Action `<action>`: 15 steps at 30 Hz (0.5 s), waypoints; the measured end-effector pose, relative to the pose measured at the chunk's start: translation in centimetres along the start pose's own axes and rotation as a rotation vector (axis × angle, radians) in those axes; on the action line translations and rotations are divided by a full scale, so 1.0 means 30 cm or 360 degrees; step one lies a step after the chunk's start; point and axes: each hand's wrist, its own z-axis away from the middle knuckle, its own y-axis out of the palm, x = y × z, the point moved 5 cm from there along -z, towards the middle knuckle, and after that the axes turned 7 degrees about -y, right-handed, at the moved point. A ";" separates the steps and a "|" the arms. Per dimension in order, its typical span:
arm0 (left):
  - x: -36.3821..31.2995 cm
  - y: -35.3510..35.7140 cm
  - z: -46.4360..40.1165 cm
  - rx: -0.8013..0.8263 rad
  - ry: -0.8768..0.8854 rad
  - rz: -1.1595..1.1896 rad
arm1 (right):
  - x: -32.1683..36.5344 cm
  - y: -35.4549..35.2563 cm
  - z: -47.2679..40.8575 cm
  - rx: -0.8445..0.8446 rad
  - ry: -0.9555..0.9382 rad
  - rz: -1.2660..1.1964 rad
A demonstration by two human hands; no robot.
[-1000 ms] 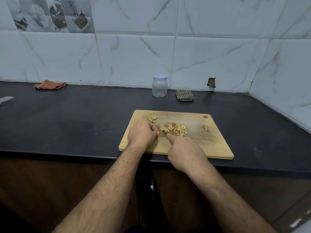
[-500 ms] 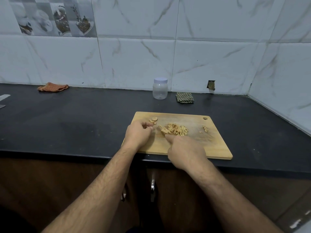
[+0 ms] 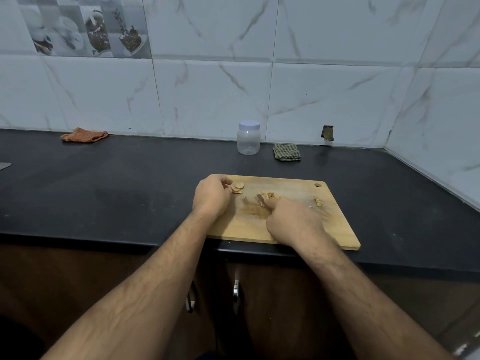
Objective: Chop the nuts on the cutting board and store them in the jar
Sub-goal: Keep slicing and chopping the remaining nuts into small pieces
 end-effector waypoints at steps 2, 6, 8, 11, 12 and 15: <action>-0.014 0.007 -0.027 0.0011 0.0025 -0.0122 | 0.018 0.007 -0.017 -0.0025 -0.0044 -0.0090; -0.070 0.025 -0.075 0.0124 0.0117 -0.0337 | 0.037 0.046 -0.076 -0.0048 -0.0060 -0.0327; -0.097 0.030 -0.096 0.0176 0.0127 -0.0443 | 0.032 0.069 -0.095 -0.0083 -0.0031 -0.0390; -0.121 0.040 -0.130 0.0209 0.0094 -0.0557 | 0.011 0.091 -0.097 -0.0198 0.0023 -0.0432; -0.124 0.046 -0.139 0.0226 0.0086 -0.0578 | 0.006 0.095 -0.095 -0.0233 0.0033 -0.0426; -0.121 0.070 -0.147 0.0275 0.0045 -0.0623 | -0.001 0.100 -0.094 -0.0294 0.0051 -0.0417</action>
